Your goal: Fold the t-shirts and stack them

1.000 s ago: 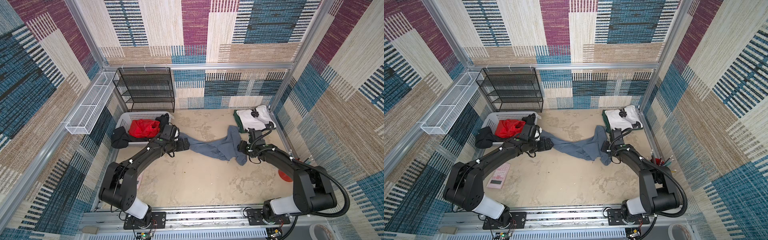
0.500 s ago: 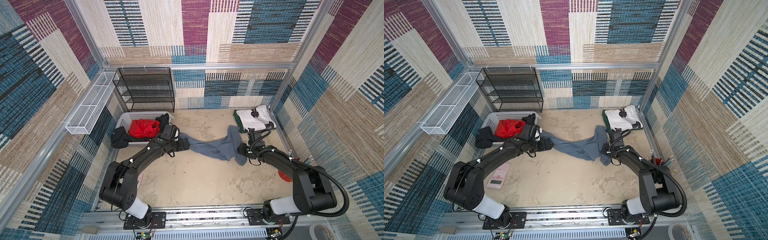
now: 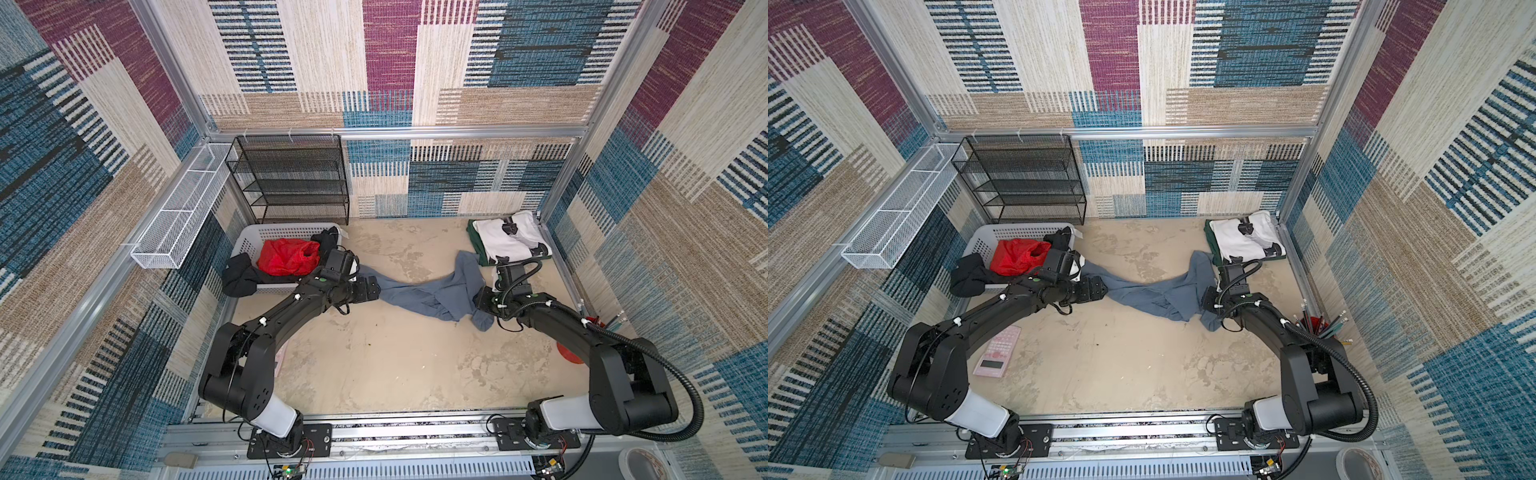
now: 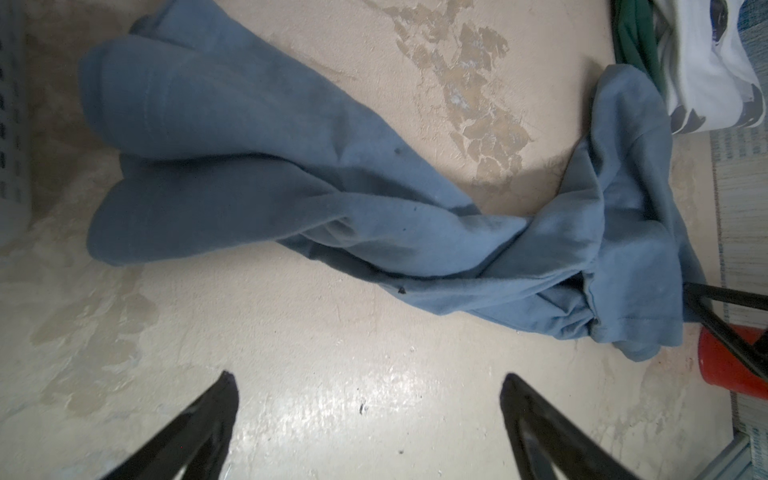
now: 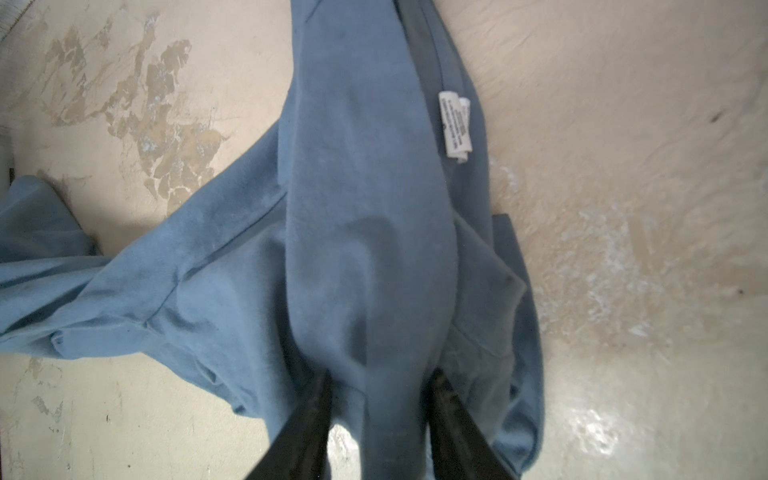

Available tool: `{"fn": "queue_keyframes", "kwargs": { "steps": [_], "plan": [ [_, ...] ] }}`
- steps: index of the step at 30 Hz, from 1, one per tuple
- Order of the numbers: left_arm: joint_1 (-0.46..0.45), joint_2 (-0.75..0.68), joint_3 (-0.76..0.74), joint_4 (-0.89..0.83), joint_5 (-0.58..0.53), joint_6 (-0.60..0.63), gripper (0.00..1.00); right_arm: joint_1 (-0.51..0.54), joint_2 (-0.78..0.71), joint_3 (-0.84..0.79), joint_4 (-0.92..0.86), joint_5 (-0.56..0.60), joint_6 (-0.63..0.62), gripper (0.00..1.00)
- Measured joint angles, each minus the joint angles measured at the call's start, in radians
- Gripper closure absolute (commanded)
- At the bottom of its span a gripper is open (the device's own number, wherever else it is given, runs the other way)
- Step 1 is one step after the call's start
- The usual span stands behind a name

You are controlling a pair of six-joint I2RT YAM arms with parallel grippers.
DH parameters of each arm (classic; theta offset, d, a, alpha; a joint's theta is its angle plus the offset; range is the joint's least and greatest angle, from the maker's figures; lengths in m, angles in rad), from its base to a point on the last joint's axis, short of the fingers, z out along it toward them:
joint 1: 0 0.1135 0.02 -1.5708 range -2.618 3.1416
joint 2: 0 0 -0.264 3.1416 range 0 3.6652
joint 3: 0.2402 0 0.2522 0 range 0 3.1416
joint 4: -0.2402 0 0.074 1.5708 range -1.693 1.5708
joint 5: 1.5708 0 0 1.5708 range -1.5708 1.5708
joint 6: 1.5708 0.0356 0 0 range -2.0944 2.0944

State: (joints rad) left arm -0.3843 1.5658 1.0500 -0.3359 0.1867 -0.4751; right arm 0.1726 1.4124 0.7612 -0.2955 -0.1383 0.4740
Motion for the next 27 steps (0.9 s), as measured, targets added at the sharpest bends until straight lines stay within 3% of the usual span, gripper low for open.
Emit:
{"fn": "queue_keyframes", "kwargs": {
  "steps": [5,14,21,27],
  "plan": [
    [0.000,0.000,-0.002,0.000,0.000,0.000,0.00,0.000,0.054,0.031,0.007,0.001,0.000,1.00],
    [0.004,0.023,0.034,-0.004,-0.002,0.018,0.01,0.000,0.101,0.212,0.001,-0.036,-0.030,1.00],
    [0.007,0.060,0.061,0.000,-0.001,0.037,0.02,0.000,0.007,0.347,0.005,-0.097,-0.019,1.00],
    [0.007,0.133,0.067,0.026,0.003,0.036,0.05,0.000,-0.127,0.310,0.027,-0.043,0.047,1.00]
  ]
}}
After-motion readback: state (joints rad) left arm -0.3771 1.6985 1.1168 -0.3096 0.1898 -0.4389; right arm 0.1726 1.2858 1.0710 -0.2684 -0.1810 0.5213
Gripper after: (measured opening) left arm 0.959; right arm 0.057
